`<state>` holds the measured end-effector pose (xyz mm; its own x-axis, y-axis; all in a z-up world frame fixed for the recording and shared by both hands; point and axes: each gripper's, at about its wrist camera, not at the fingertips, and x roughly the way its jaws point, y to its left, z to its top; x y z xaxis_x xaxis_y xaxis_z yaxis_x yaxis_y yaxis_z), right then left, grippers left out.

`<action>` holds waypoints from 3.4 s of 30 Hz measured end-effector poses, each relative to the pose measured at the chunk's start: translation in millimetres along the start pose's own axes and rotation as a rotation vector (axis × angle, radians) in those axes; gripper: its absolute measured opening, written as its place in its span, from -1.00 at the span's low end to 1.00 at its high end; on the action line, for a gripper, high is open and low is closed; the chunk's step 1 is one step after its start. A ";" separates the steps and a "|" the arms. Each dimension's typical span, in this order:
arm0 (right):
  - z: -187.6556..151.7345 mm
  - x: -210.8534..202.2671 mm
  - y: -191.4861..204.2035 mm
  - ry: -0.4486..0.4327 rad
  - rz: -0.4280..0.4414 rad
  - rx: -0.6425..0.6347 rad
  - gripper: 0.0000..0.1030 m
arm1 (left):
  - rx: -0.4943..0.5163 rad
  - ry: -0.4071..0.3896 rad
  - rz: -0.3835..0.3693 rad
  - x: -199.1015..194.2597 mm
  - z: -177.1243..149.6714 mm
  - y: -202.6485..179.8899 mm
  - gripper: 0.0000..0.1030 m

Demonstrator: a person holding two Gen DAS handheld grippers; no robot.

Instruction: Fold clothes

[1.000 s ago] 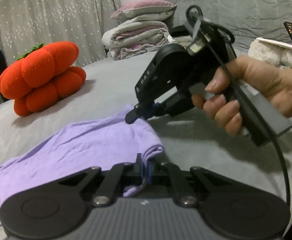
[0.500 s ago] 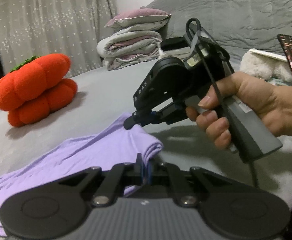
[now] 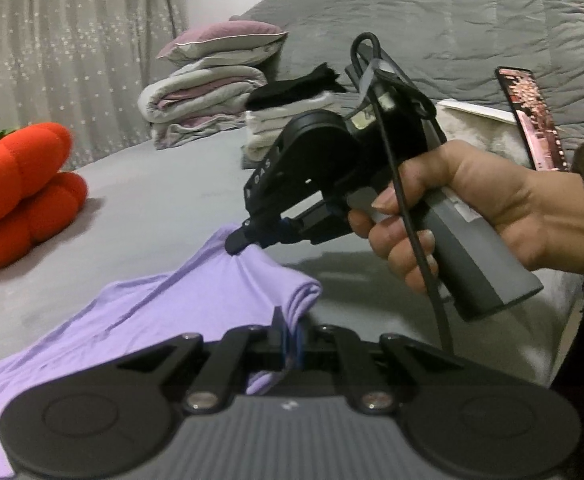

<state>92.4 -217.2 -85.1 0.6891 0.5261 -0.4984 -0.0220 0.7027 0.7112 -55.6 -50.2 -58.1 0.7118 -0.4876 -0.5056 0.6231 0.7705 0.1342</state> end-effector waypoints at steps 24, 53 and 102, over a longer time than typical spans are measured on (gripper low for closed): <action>7.7 -36.2 -15.5 -0.051 -0.117 -0.106 -0.68 | -0.022 0.066 -0.232 12.5 -4.3 -23.6 -0.21; -49.8 -7.8 49.3 -0.041 -0.158 -0.583 -0.27 | -0.225 0.091 0.146 -14.3 -42.5 123.3 0.43; -47.2 -85.4 -28.2 0.027 -0.090 -0.076 -0.06 | -0.593 0.184 -0.188 17.3 8.3 93.6 0.84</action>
<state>0.0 -259.3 -86.0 0.6709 0.4716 -0.5722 -0.0170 0.7813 0.6240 17.8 10.0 -47.3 0.5082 -0.5982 -0.6195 0.4095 0.8007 -0.4372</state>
